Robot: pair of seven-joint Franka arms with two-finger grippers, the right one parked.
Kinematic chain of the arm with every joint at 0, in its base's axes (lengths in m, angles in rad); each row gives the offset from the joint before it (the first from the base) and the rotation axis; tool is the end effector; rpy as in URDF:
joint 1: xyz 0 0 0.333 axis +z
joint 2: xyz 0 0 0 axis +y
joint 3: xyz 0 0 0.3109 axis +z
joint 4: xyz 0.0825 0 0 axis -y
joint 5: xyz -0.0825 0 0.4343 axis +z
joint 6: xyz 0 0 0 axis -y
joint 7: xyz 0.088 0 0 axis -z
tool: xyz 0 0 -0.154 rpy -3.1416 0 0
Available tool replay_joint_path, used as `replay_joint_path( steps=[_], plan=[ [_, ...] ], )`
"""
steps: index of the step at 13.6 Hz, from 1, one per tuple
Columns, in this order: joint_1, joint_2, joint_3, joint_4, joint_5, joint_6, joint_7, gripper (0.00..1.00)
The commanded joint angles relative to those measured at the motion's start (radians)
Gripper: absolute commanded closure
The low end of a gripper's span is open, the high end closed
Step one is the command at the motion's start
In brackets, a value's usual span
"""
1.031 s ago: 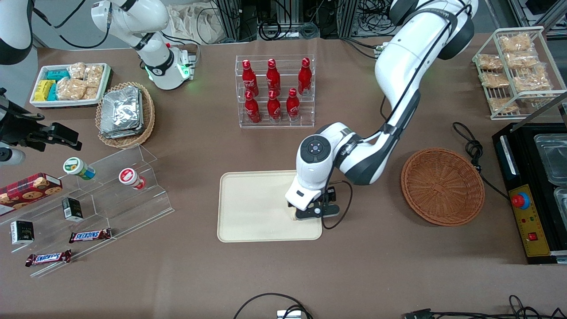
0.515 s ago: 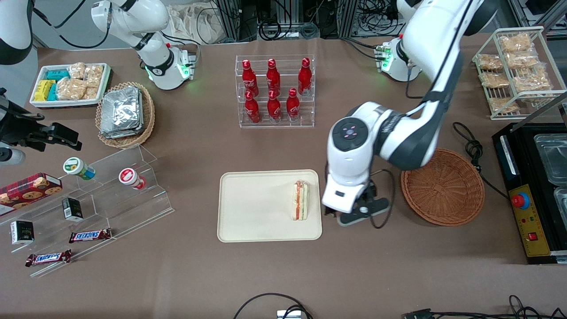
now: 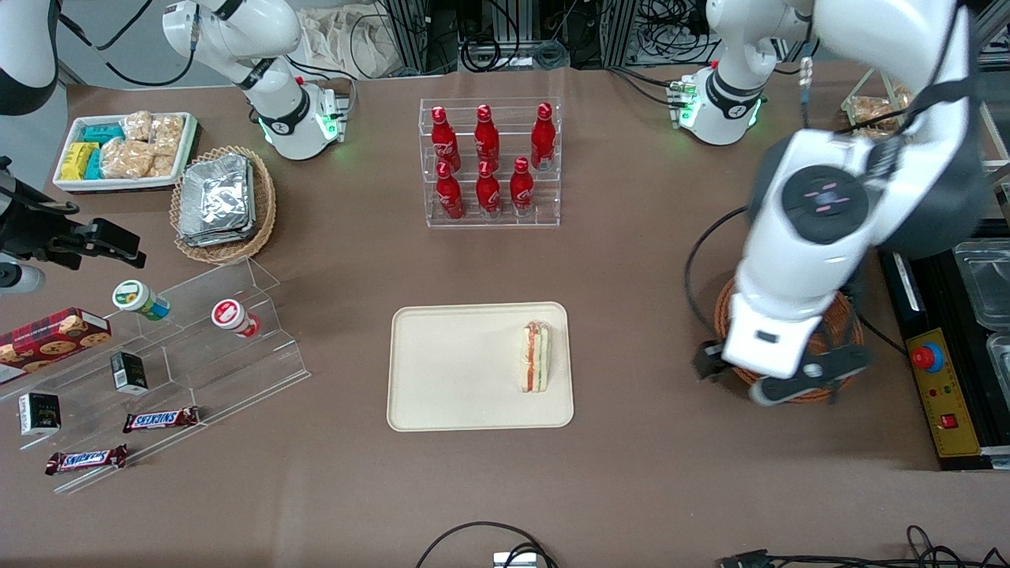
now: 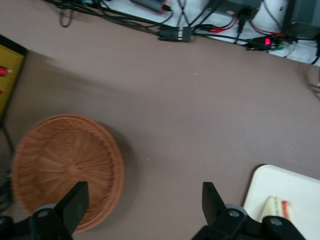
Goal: Place sandwich from basket to tray
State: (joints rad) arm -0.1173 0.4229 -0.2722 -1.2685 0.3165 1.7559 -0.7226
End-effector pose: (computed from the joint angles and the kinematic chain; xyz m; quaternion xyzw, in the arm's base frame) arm 0.7121 -0.2111 0.4757 -0.9818 -0.1556 -0.0865 0.0659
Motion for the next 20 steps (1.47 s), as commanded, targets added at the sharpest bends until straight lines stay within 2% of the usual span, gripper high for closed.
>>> replay_joint_path(
  steps=[1, 3, 11, 14, 17, 20],
  plan=[
    [0.051, -0.062, -0.007, -0.029, -0.046, -0.047, 0.113, 0.0],
    [0.109, -0.084, -0.01, -0.029, -0.082, -0.082, 0.184, 0.0],
    [0.215, -0.159, -0.005, -0.055, -0.189, -0.136, 0.392, 0.0],
    [0.212, -0.245, 0.046, -0.155, -0.194, -0.124, 0.48, 0.0],
    [0.214, -0.343, 0.105, -0.245, -0.26, -0.125, 0.615, 0.0],
    [0.214, -0.421, 0.131, -0.287, -0.287, -0.16, 0.678, 0.0]
  ],
)
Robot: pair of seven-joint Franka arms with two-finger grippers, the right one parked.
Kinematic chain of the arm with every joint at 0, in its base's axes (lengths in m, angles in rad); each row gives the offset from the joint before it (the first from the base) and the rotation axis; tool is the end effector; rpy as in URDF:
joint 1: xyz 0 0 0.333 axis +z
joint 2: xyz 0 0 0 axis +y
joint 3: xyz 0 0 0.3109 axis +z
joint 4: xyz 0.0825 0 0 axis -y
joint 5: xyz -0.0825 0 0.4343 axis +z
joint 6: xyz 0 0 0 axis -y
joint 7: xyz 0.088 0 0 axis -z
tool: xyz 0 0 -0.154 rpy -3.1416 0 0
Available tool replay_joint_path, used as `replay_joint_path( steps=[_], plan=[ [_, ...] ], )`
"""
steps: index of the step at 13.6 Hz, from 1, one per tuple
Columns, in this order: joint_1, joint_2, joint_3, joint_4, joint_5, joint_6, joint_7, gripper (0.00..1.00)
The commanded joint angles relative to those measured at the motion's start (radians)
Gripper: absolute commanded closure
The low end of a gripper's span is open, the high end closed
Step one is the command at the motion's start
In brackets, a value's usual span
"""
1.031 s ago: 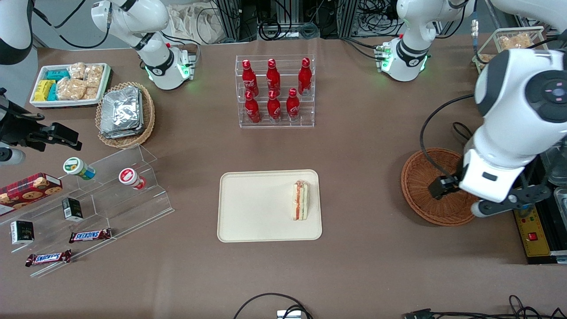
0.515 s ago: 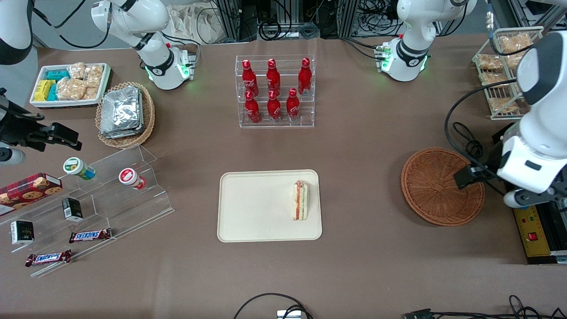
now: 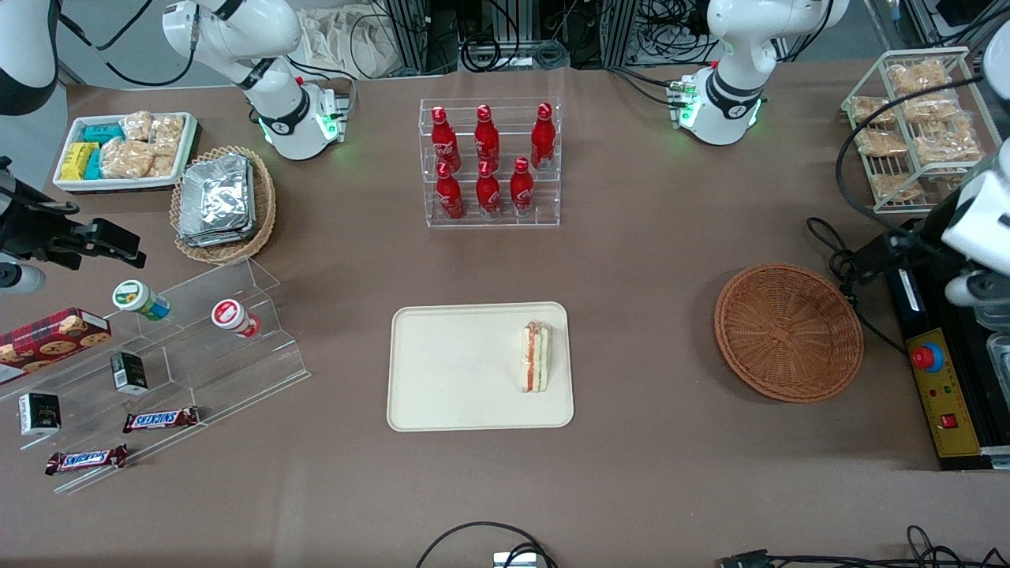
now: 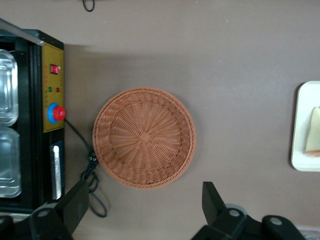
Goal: Place sandwich from basket to tray
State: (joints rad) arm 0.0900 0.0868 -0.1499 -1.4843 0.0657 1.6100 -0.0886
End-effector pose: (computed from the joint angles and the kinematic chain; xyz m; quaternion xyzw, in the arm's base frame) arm 0.6368 -0.0249 0.5683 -0.9994 -0.0141 -0.0218 0.0248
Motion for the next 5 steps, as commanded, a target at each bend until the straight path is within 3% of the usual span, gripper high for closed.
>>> replay_joint_path(
  steps=[1, 5],
  plan=[
    [0.008, -0.107, 0.01, -0.083, -0.052, -0.024, 0.064, 0.0],
    [0.007, -0.16, 0.032, -0.128, -0.079, -0.035, 0.093, 0.0]
  ],
)
